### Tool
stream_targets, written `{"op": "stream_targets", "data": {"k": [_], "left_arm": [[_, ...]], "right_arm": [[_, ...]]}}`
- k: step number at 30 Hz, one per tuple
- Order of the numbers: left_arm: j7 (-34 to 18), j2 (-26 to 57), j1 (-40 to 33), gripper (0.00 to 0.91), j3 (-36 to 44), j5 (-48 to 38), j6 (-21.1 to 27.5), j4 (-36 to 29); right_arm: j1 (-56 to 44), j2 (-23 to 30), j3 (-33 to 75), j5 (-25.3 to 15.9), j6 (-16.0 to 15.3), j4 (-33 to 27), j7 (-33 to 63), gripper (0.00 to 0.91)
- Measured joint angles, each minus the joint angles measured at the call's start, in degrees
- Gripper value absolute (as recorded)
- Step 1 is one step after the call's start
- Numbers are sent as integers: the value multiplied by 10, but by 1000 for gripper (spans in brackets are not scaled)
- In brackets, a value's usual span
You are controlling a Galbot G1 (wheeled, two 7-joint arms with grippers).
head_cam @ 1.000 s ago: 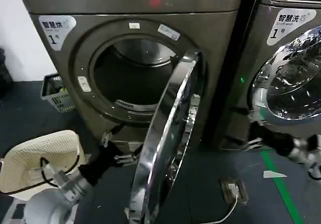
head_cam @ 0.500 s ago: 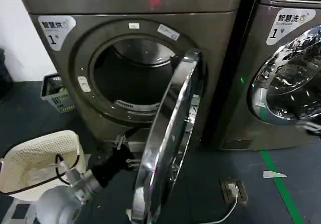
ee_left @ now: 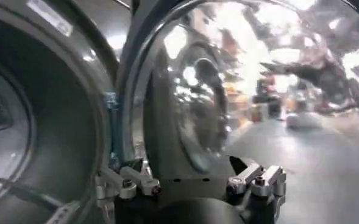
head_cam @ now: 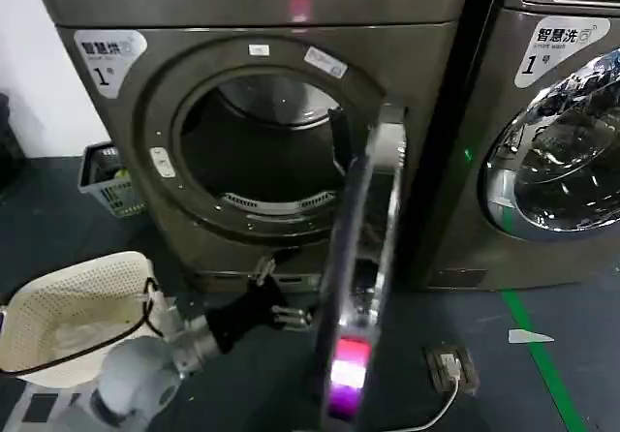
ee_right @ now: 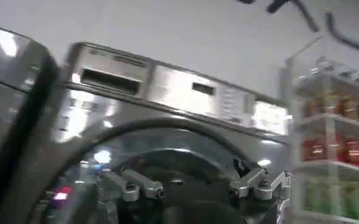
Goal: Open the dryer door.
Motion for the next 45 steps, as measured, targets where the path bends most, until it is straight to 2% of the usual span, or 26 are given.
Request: {"op": "stream_targets", "data": {"k": [3,8,23,29,45], "left_arm": [[-3,-1,-41,907,47,-13,-7,19],[-6,-12,-116,907,113,-50,-15,46],[-45,-89,-286,907,263,-85,-20,150],[-57,-121,-335,907,296,-98,-21,185],[-84,-239,-431,907,337,-115,-25,289]], "right_arm": [[-6,0,15,1,-17,1,17,907],[-16,-3,40,15,-24,5,21,907],[-34,-12,111,15,-26,6,36,907],[-33,-11,123,12,-22,-4,47,907],[-43,-17,180,-32,4,-19,72,907]]}}
